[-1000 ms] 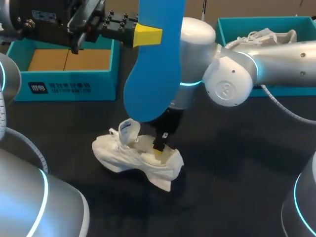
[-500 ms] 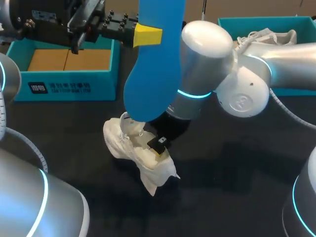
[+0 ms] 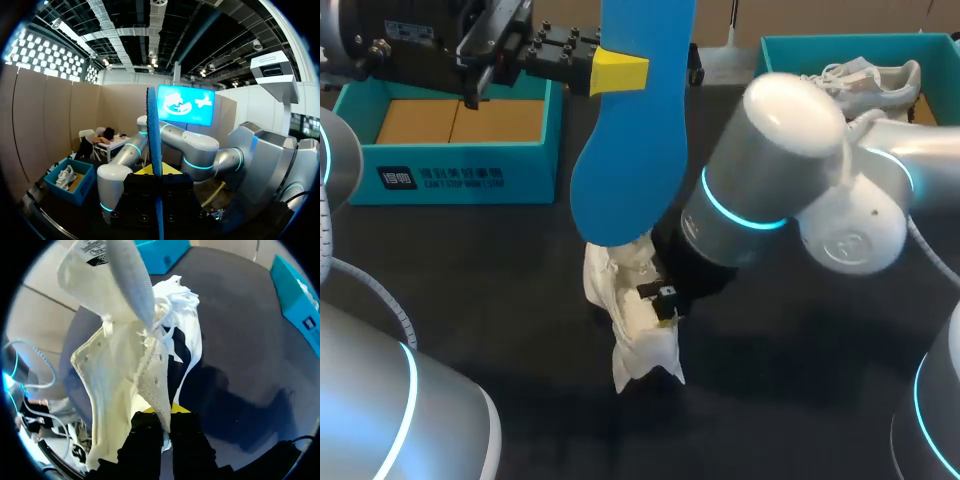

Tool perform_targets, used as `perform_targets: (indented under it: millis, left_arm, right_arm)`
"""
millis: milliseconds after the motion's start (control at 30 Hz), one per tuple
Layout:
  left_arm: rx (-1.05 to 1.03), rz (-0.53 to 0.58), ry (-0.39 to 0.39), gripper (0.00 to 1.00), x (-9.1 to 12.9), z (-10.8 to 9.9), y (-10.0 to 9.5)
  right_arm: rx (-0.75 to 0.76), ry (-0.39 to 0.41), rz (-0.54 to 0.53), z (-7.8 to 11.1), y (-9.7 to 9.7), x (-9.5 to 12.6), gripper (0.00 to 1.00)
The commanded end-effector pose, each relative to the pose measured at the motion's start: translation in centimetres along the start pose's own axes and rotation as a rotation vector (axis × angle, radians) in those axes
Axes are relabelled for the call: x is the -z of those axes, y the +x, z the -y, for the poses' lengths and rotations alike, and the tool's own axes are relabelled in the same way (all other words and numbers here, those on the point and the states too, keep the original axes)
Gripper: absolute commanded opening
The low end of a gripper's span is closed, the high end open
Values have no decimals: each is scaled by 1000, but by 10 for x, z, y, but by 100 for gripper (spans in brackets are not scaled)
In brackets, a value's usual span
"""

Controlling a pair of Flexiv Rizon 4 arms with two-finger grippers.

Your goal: Take the shoe out of the shoebox, open the shoe tongue, remove and reinsert the insole, then place the shoe into the shoebox

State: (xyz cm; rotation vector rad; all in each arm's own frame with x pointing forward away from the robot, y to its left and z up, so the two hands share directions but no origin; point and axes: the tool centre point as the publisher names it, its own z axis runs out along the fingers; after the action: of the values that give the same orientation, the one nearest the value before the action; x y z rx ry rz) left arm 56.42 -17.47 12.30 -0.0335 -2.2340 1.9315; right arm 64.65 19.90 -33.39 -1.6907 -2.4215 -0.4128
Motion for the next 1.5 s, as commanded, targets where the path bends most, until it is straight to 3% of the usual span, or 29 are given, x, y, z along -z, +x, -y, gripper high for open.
perform_targets:
  millis: [33,367,733,1500]
  left_arm:
    - [0,0,-2,0,0,0,-1]
    - [0,0,-2,0,0,0,-1]
    - [0,0,-2,0,0,0,-1]
    - [0,0,-2,0,0,0,-1]
  right_arm:
    - [-174,-108,45,7,0,-1,0]
    - [-239,-133,64,3,-16,-15,0]
    - [-223,-96,38,-6,-38,-33,0]
    - [-157,-50,18,-15,-47,-62,0]
